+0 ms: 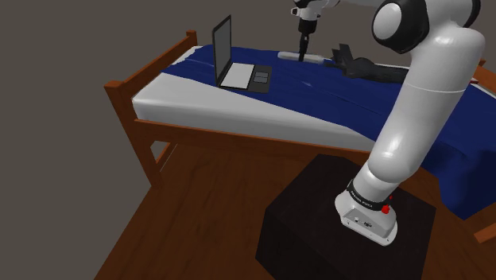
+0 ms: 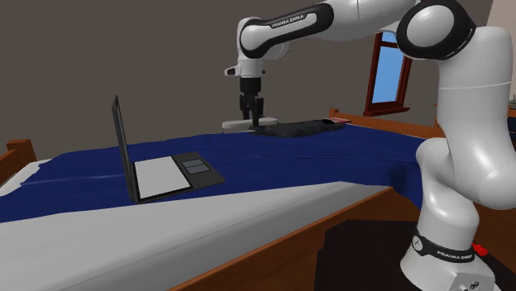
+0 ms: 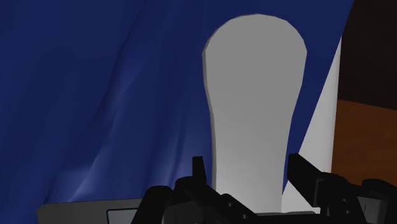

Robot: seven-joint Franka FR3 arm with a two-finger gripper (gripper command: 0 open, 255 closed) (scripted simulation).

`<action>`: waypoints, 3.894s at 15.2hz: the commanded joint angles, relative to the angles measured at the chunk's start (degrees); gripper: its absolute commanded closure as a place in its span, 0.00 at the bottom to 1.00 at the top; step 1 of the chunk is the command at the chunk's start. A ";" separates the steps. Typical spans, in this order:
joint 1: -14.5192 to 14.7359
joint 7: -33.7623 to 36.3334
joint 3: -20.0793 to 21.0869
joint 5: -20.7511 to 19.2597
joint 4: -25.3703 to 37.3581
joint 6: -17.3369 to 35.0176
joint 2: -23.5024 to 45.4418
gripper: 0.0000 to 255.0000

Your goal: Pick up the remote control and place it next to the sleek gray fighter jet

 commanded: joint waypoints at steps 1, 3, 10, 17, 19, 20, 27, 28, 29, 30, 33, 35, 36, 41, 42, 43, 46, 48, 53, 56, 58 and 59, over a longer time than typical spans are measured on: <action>-0.01 0.06 -0.02 -0.05 1.52 -1.59 -0.07 1.00; -0.11 0.01 -0.06 0.02 3.25 -3.18 0.09 1.00; -1.63 -3.36 -2.02 -3.16 -3.76 -2.64 -7.19 1.00; -4.75 -8.71 -5.07 -7.49 -12.22 -1.37 -15.67 1.00; -5.78 -10.44 -6.08 -8.65 -13.95 -1.25 -17.66 1.00; -6.32 -11.35 -6.61 -9.21 -14.71 -1.22 -18.59 1.00; -10.20 -18.48 -10.89 -12.69 -18.14 -1.37 -23.57 1.00; -10.74 -19.61 -11.61 -13.11 -18.36 -1.43 -24.06 1.00; -11.28 -20.78 -12.35 -13.50 -18.52 -1.48 -24.48 1.00; -11.81 -21.98 -13.11 -13.86 -18.62 -1.54 -24.84 1.00; -12.93 -24.52 -14.86 -14.59 -19.43 -0.89 -25.44 1.00; -13.01 -24.43 -15.03 -14.73 -21.00 0.63 -25.50 1.00; -13.05 -24.39 -15.12 -14.78 -21.77 1.40 -25.51 1.00; -13.21 -24.31 -15.67 -14.96 -25.43 5.24 -25.31 1.00; -13.24 -24.32 -15.80 -14.97 -26.12 6.01 -25.22 1.00; -13.26 -24.33 -15.93 -14.98 -26.81 6.79 -25.11 1.00; -13.30 -24.41 -16.37 -14.94 -28.78 9.13 -24.70 1.00; -13.30 -24.50 -16.69 -14.86 -30.05 10.70 -24.34 1.00; -13.25 -24.89 -17.56 -14.49 -33.00 14.68 -23.15 1.00; -13.17 -25.24 -18.14 -14.10 -34.64 17.10 -22.22 1.00; -13.09 -25.53 -18.53 -13.76 -35.68 18.73 -21.50 1.00; -13.04 -25.69 -18.74 -13.57 -36.18 19.55 -21.12 1.00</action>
